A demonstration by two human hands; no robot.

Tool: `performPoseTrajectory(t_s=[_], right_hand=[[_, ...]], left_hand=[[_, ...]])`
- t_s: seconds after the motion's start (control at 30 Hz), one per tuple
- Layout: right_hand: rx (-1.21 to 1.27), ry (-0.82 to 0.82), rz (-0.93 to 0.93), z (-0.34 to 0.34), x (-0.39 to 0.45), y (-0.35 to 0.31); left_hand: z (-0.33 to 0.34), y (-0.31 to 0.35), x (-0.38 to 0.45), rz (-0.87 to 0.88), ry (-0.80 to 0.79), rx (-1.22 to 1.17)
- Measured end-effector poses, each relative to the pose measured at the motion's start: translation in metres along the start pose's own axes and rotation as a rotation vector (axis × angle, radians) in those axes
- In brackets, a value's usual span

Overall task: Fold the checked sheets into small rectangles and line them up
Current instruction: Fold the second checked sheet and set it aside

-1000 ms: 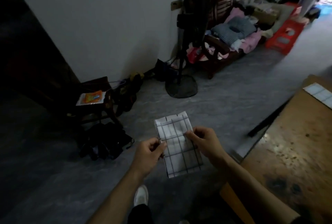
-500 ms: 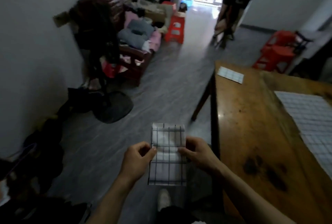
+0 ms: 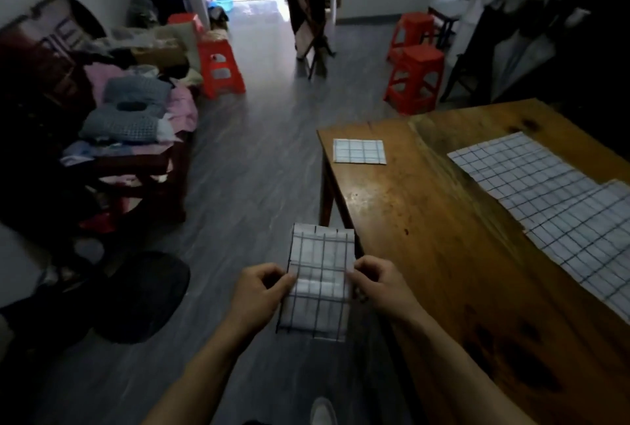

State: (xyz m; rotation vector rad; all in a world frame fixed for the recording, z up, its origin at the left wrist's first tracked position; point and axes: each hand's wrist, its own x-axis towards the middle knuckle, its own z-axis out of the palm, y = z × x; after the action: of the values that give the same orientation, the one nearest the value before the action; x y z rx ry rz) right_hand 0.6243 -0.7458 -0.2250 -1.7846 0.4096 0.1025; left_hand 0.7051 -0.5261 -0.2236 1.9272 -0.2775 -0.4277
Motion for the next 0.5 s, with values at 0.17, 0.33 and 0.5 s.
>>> performPoseTrajectory(t_s=[0.17,0.33,0.5], right_hand=[[0.062,0.136,0.085,-0.013,0.036,-0.005],[0.087,0.386,0.177,-0.014,0.087,-0.012],[0.070,0.594,0.262,-0.017,0.132,-0.033]], left_hand=[[0.007,0.011,0.077,0.029,-0.125,-0.055],[0.004,0.011,0.157,0.058,-0.388,-0.016],[-0.006,0.016,0.231,0.080,-0.531,0.048]])
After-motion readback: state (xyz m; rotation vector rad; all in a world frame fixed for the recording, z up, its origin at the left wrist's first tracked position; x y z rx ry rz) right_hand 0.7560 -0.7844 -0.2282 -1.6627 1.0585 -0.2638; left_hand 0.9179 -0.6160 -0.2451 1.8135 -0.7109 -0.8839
